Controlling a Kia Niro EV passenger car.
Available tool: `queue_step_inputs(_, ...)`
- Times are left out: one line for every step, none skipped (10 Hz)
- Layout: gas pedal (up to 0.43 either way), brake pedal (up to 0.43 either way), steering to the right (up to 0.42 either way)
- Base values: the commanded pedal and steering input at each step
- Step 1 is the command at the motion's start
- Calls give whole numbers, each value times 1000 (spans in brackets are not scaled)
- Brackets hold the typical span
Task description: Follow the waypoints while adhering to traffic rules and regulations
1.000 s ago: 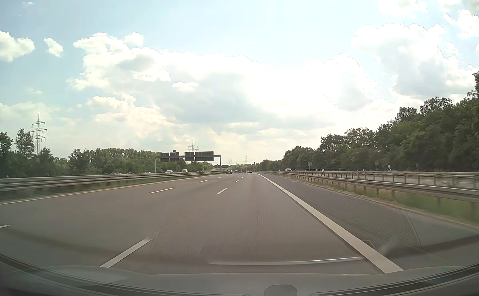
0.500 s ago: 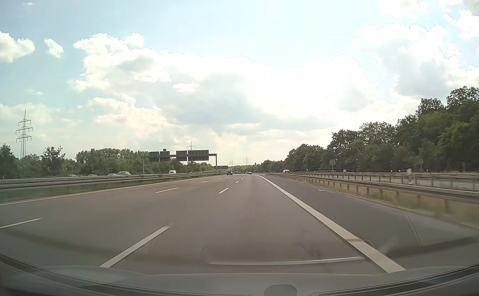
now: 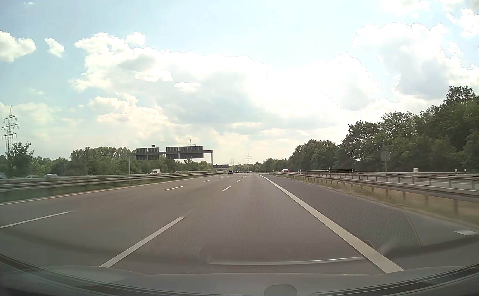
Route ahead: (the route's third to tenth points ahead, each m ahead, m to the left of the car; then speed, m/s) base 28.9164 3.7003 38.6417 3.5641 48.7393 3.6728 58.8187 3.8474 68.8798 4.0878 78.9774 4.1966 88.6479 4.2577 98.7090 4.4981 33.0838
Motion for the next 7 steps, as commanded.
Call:
queue_step_inputs(240, 30, -4)
queue_step_inputs(240, 30, -4)
queue_step_inputs(240, 30, -3)
queue_step_inputs(240, 30, -4)
queue_step_inputs(240, 30, -3)
queue_step_inputs(240, 30, -3)
queue_step_inputs(240, 30, -3)
